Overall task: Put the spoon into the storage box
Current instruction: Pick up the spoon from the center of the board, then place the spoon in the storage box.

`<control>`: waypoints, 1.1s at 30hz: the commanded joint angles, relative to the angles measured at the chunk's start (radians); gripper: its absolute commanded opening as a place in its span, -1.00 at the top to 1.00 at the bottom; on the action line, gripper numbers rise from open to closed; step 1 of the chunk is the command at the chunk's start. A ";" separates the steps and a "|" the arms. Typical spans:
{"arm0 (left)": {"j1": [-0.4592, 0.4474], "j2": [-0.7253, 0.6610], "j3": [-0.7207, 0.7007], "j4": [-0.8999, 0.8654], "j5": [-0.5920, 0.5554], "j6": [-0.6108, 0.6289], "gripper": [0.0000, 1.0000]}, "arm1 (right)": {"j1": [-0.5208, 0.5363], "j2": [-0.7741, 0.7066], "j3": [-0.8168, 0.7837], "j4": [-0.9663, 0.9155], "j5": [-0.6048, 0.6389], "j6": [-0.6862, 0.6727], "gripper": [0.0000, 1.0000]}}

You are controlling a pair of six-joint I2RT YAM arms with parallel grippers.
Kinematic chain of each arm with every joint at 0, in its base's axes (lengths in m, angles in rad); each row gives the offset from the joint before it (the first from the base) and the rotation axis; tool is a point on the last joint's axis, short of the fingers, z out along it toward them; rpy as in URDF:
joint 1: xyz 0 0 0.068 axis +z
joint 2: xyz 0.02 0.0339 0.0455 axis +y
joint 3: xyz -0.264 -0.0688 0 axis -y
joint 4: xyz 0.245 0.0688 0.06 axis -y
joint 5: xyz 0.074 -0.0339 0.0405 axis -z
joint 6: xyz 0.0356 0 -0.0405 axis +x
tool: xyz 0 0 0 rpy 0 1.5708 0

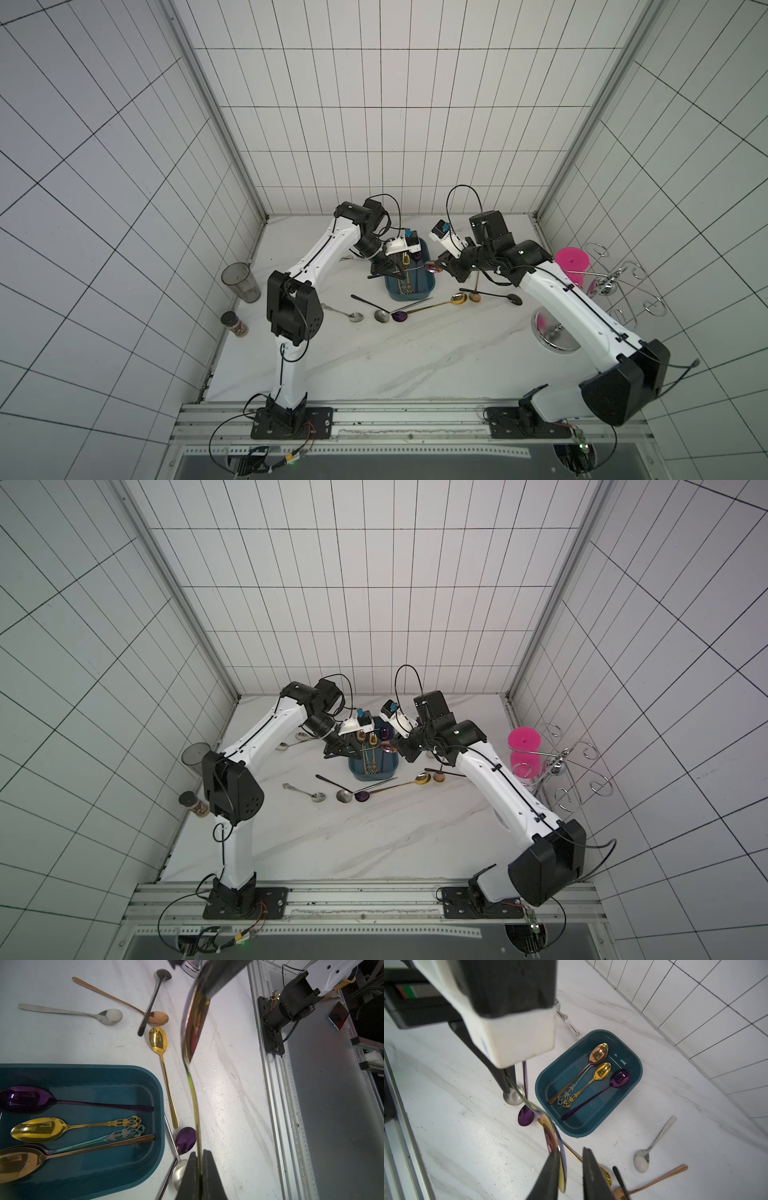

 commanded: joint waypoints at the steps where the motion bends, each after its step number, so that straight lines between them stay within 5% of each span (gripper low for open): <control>1: -0.007 0.007 0.011 0.087 0.062 -0.162 1.00 | -0.014 -0.067 -0.035 0.039 0.021 0.092 0.29; 6: -0.004 -0.010 -0.053 0.380 0.054 -0.565 1.00 | -0.117 -0.148 -0.083 0.099 -0.020 0.304 -0.24; 11: 0.015 -0.072 -0.202 0.756 -0.032 -1.051 1.00 | -0.244 -0.195 -0.113 0.108 -0.049 0.476 -0.45; 15: 0.040 -0.132 -0.394 1.047 -0.097 -1.414 1.00 | -0.285 -0.217 -0.140 0.072 -0.023 0.488 -0.52; 24: -0.025 -0.143 -0.654 1.399 -0.166 -1.843 1.00 | -0.338 -0.306 -0.223 0.038 0.064 0.535 -0.97; 33: -0.038 -0.125 -0.680 1.438 -0.429 -2.045 1.00 | -0.352 -0.365 -0.280 -0.039 0.077 0.556 -0.97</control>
